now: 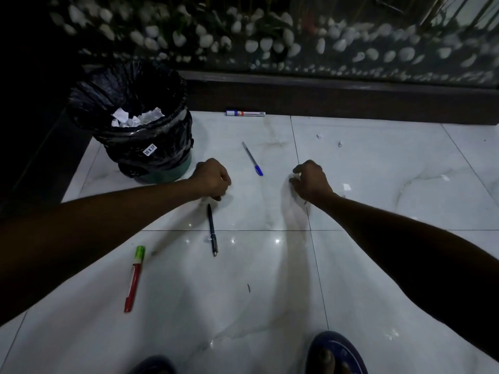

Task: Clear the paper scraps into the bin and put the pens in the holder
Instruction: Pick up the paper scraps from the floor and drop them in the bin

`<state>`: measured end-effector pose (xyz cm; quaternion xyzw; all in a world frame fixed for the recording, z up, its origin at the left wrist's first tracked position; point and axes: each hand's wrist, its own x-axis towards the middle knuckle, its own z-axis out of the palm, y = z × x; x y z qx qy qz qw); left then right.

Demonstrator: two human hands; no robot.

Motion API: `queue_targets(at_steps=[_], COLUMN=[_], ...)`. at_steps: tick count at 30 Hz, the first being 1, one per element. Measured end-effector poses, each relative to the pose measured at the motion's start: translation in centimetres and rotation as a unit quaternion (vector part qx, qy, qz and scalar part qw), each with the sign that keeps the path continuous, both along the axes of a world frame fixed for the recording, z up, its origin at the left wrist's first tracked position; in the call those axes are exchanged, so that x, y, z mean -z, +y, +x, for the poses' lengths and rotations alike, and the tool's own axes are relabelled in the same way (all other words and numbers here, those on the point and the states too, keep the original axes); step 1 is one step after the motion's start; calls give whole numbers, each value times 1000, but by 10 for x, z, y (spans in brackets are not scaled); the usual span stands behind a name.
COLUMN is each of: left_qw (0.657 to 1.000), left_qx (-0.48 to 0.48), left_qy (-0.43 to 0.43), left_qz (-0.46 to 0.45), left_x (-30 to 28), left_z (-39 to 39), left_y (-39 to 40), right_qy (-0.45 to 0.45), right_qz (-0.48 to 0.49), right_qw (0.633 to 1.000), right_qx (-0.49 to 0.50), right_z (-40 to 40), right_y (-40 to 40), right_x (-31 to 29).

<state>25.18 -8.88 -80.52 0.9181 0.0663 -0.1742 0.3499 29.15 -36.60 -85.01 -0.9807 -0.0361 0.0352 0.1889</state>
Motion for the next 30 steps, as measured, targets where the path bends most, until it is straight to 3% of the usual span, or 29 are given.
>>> queue_targets(at_steps=[3, 5, 11, 15, 18, 25, 30], left_qw=[994, 987, 970, 965, 965, 967, 969], left_qx=[102, 145, 173, 193, 210, 200, 195], left_qy=[-6, 2, 21, 92, 40, -66, -54], left_qz=[40, 65, 171, 150, 150, 141, 141], left_x=[2, 6, 5, 11, 24, 42, 39], left_z=[-2, -11, -42, -72, -84, -101, -90], left_y=[-18, -23, 1, 18, 24, 18, 12], right_qy=[18, 6, -95, -33, 10, -27, -42], right_qz=[-36, -41, -126, -56, -67, -101, -12], right_qw=[997, 997, 987, 998, 998, 993, 999], right_qx=[-68, -59, -39, -7, -6, -57, 24], right_z=[-9, -16, -19, -20, -25, -39, -27], right_y=[9, 14, 6, -7, -2, 11, -1], right_x=[3, 10, 6, 9, 10, 9, 8])
